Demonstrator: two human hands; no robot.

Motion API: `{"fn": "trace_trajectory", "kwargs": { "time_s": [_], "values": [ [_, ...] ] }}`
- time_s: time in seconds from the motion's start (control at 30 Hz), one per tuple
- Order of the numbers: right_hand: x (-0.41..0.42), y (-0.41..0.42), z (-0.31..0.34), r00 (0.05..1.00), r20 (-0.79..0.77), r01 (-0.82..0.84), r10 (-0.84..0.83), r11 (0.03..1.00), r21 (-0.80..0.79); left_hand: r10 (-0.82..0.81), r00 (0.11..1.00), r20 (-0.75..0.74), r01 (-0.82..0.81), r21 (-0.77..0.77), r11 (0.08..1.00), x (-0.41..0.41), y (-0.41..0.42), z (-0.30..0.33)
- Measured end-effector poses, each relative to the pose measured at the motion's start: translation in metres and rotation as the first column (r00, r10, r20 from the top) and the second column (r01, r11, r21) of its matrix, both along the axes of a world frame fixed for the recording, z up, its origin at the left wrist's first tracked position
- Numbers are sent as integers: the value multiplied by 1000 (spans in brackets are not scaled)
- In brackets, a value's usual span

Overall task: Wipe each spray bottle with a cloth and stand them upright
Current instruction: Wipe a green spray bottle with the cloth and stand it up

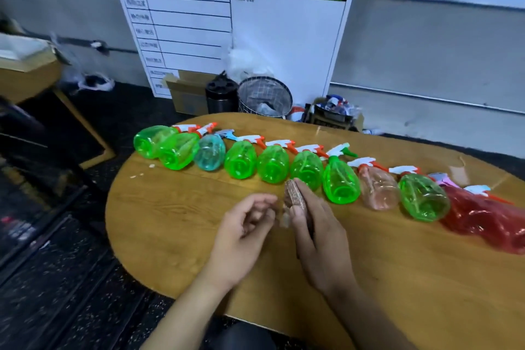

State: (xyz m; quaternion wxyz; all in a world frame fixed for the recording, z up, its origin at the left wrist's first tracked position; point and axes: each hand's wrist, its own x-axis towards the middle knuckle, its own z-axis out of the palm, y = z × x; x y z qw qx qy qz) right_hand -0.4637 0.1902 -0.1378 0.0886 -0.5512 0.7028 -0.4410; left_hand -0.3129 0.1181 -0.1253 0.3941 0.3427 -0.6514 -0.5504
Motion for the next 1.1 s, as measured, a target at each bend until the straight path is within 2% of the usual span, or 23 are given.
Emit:
{"fn": "trace_trajectory", "kwargs": {
  "time_s": [0.27, 0.4, 0.5, 0.63, 0.77, 0.9, 1.1],
  "values": [
    [52, -81, 17, 994, -49, -97, 97, 995, 11, 276, 961, -16, -276, -93, 957, 76, -82, 9],
    [71, -129, 6, 988, -30, -149, 149, 989, 15, 546, 836, 64, -518, -237, 822, 110, -161, -9],
    [78, -154, -8, 982, -19, -187, 187, 982, -8, 654, 732, 193, -553, -393, 735, 129, -223, -25],
    [79, -174, -25, 978, -12, -206, 206, 978, 41, 671, 650, 357, -582, -335, 741, 136, -280, -38],
    [76, -184, -38, 979, 1, -201, 202, 975, 94, 638, 648, 416, -577, -278, 768, 136, -308, -60],
    [73, -188, -39, 982, 38, -190, 186, 973, 129, 617, 683, 390, -585, -214, 783, 137, -319, -74],
    [61, -179, -29, 982, 61, -185, 178, 973, 138, 706, 660, 257, -675, -211, 707, 143, -302, -60]
  ]
}}
